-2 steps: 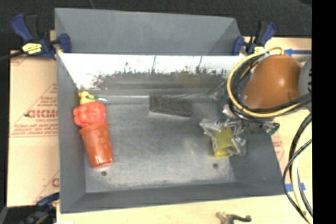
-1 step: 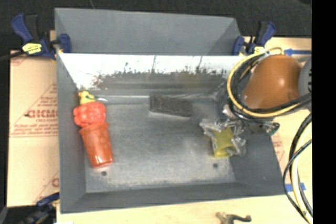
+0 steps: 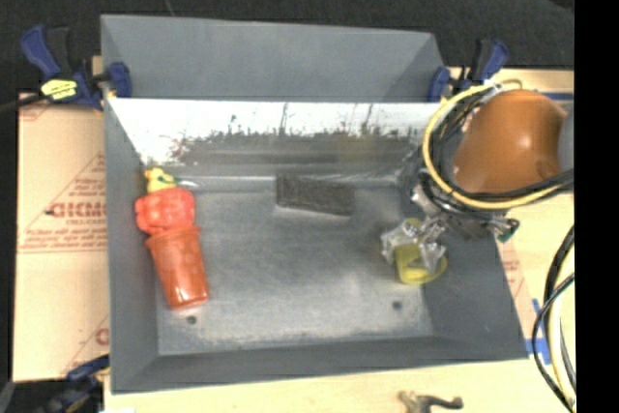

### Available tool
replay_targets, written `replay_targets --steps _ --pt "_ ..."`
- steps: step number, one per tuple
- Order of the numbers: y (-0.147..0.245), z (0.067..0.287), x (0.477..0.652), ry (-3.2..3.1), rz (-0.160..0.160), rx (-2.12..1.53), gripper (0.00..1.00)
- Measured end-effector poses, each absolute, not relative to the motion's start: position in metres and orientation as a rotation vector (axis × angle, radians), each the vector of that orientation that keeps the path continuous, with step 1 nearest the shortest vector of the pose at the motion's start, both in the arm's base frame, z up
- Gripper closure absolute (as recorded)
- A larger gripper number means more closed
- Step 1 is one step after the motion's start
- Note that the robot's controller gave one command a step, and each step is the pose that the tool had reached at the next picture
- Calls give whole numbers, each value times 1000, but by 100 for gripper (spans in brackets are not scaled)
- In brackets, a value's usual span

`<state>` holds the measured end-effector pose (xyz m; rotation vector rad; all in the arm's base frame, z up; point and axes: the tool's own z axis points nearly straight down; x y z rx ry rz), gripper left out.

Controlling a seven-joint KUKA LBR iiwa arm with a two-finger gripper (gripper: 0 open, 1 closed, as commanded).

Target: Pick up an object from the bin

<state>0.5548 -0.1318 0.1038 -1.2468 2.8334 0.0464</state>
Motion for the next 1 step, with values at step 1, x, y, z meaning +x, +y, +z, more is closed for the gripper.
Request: replay_targets --steps 1 --pt "-135 119 555 2833 35 -1245 100"
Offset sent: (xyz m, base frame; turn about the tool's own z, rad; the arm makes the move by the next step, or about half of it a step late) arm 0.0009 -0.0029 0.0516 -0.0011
